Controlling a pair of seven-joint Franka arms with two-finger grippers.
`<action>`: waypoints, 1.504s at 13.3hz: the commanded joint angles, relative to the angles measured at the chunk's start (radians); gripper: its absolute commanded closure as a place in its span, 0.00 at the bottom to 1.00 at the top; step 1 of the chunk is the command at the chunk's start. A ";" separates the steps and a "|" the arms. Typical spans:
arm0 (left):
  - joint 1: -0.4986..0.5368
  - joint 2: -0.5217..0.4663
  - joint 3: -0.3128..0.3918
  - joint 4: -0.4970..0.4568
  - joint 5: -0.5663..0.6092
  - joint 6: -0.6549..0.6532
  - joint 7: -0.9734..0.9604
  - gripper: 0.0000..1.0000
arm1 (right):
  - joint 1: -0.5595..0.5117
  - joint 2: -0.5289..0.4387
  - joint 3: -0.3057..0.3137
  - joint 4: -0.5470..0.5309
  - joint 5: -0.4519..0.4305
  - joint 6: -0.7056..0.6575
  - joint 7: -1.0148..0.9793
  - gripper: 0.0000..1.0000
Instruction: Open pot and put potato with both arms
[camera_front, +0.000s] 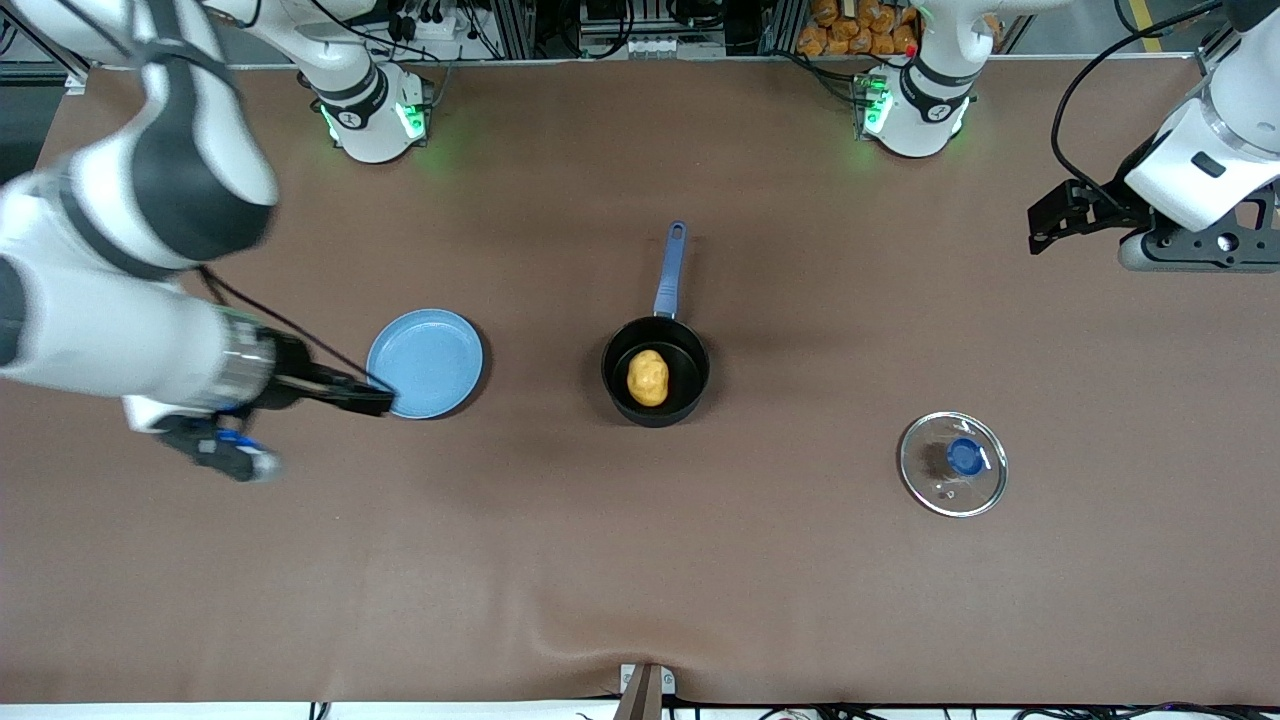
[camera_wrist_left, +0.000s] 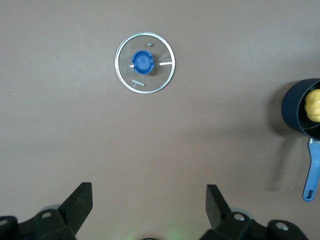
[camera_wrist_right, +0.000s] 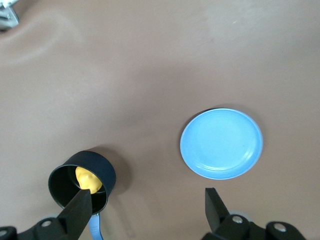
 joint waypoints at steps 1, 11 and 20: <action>0.010 -0.025 -0.009 -0.011 0.019 -0.006 0.005 0.00 | -0.096 -0.070 0.070 -0.024 -0.071 -0.050 -0.095 0.00; 0.015 -0.024 0.004 0.048 0.036 -0.049 0.002 0.00 | 0.004 -0.553 -0.199 -0.440 -0.152 -0.084 -0.435 0.00; 0.021 -0.019 0.002 0.049 0.034 -0.049 0.008 0.00 | 0.000 -0.541 -0.210 -0.408 -0.216 -0.081 -0.593 0.00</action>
